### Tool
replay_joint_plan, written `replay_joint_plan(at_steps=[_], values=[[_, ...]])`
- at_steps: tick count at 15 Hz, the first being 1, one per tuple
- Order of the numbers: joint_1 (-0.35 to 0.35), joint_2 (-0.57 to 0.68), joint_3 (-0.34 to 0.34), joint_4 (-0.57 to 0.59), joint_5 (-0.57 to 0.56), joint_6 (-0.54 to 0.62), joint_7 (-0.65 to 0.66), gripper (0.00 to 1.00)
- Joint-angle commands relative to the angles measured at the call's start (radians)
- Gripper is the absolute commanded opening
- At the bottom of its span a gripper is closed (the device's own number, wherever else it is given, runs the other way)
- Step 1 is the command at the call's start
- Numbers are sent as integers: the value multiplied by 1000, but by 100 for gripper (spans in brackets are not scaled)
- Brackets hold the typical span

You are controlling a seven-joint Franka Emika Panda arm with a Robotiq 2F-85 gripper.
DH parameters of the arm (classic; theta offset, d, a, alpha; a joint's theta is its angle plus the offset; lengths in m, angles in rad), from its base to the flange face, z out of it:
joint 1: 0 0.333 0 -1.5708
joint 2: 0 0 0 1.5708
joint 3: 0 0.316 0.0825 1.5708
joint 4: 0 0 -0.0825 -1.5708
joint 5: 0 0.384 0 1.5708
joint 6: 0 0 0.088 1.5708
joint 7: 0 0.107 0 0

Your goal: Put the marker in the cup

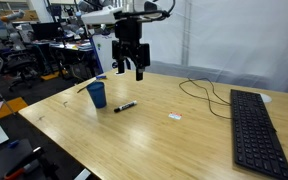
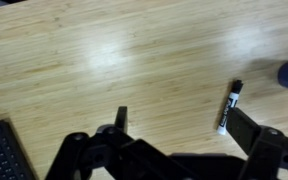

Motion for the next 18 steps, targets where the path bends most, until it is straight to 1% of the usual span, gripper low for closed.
replay_joint_plan(at_steps=[1, 4, 6, 9, 15, 18], values=[[6, 73, 20, 26, 122, 63, 22, 100], [30, 156, 50, 51, 147, 125, 90, 100], [54, 208, 61, 72, 119, 174, 172, 100], [94, 274, 57, 106, 71, 225, 287, 100], [176, 407, 30, 192, -39, 238, 503, 100], [212, 465, 23, 237, -57, 235, 570, 100]])
